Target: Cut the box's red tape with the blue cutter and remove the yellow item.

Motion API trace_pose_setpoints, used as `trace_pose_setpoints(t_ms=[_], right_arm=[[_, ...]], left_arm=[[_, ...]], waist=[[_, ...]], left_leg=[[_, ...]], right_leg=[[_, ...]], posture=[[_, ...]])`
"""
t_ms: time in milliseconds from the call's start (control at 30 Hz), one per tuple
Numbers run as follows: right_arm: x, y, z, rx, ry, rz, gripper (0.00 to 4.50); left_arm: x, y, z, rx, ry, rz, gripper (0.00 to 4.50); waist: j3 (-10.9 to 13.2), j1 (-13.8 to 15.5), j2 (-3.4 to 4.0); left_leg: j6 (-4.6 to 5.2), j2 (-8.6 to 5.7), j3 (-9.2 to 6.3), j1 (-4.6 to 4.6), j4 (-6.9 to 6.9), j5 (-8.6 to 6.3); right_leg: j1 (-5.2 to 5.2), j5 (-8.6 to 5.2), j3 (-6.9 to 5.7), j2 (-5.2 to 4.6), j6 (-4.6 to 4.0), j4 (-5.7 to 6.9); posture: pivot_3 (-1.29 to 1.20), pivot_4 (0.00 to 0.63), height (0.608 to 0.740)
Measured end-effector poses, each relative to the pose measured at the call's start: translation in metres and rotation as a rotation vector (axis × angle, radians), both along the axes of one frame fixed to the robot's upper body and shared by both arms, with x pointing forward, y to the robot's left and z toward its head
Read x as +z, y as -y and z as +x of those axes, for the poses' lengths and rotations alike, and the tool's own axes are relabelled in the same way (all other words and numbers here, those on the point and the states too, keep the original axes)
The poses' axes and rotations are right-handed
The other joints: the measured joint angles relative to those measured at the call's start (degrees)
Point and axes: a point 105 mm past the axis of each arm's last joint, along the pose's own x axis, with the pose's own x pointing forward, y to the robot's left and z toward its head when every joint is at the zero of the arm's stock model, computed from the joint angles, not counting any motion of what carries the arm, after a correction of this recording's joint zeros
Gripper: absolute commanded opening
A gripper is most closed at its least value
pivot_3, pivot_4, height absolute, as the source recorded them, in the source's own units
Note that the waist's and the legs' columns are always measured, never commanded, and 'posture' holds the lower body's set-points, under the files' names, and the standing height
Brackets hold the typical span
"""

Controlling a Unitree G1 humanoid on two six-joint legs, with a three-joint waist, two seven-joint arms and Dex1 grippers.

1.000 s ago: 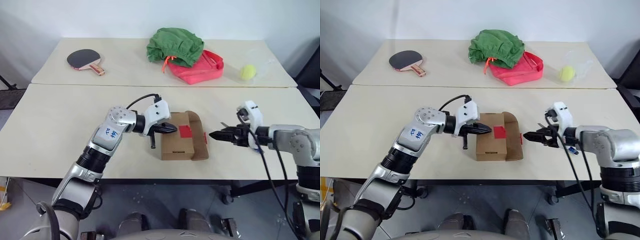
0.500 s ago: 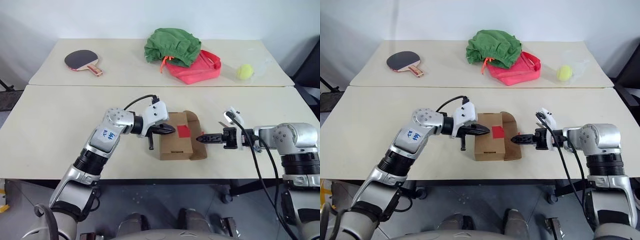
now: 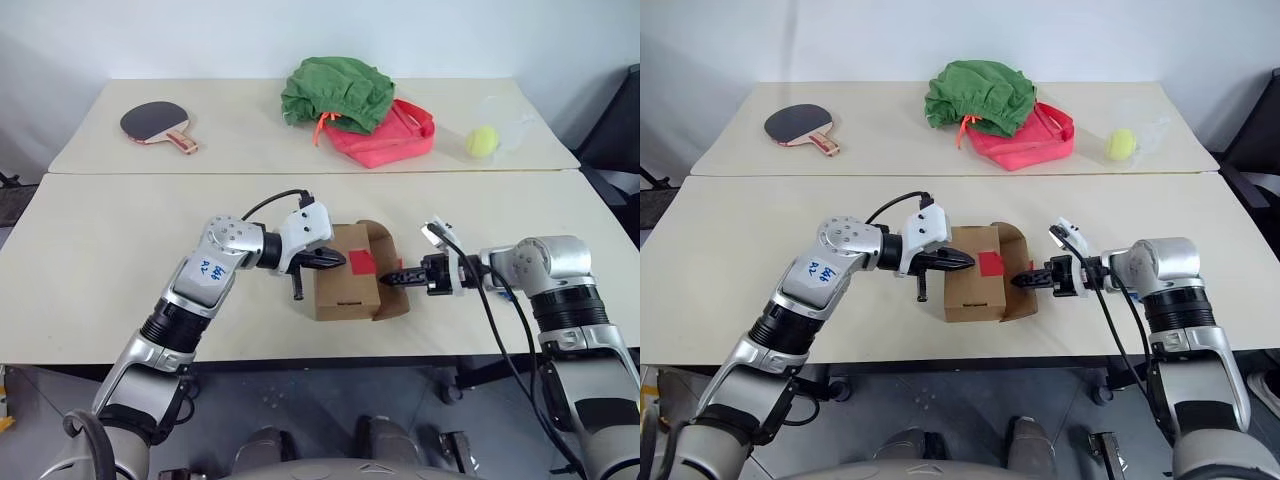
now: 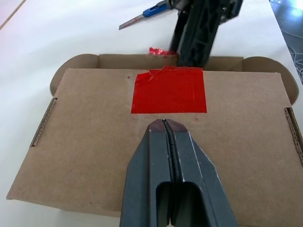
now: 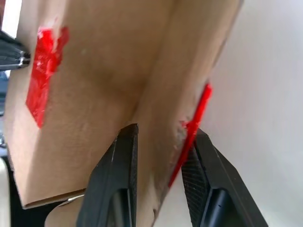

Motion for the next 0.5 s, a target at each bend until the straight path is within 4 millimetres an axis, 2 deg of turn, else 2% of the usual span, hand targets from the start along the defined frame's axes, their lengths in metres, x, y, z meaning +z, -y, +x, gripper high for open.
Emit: trace_pose_setpoints(t_ms=[167, 267, 333, 500], right_arm=[[-0.0017, -0.0026, 0.0024, 0.026, -0.007, -0.011, 1.26], [-0.0032, -0.0031, 0.0045, 0.044, -0.002, -0.041, 0.66], [-0.0049, -0.0033, 0.0049, 0.047, -0.009, -0.044, 0.04], [-0.0033, -0.0011, 0.0045, 0.029, -0.039, -0.047, 0.04]], left_arm=[[-0.0003, -0.001, 0.0004, 0.005, -0.004, 0.001, 0.0], [-0.0004, -0.0015, 0.0005, 0.006, -0.004, 0.002, 0.0], [-0.0002, -0.0014, 0.0003, 0.004, -0.003, 0.002, 0.0], [-0.0005, 0.0005, -0.0003, -0.001, -0.002, -0.013, 0.0]], waist=[[0.0, -0.1, 0.01], [-0.1, -0.1, 0.01], [-0.1, -0.1, 0.01], [-0.1, -0.1, 0.05]], left_leg=[[-0.01, 0.0, 0.01, 0.04, 0.0, 0.0], [-0.02, 0.01, 0.02, 0.09, 0.0, 0.01], [-0.02, 0.01, 0.02, 0.09, 0.0, 0.01], [-0.03, 0.01, 0.03, 0.11, 0.01, 0.01]], right_leg=[[0.0, 0.0, 0.01, 0.0, 0.0, 0.02], [0.01, 0.0, 0.03, 0.0, 0.0, 0.07], [0.01, 0.0, 0.04, 0.0, 0.0, 0.08], [0.02, 0.0, 0.07, -0.01, 0.0, 0.08]], posture=[[0.0, 0.15, 0.74], [0.0, 0.15, 0.74], [0.0, 0.15, 0.74], [0.0, 0.15, 0.74]])
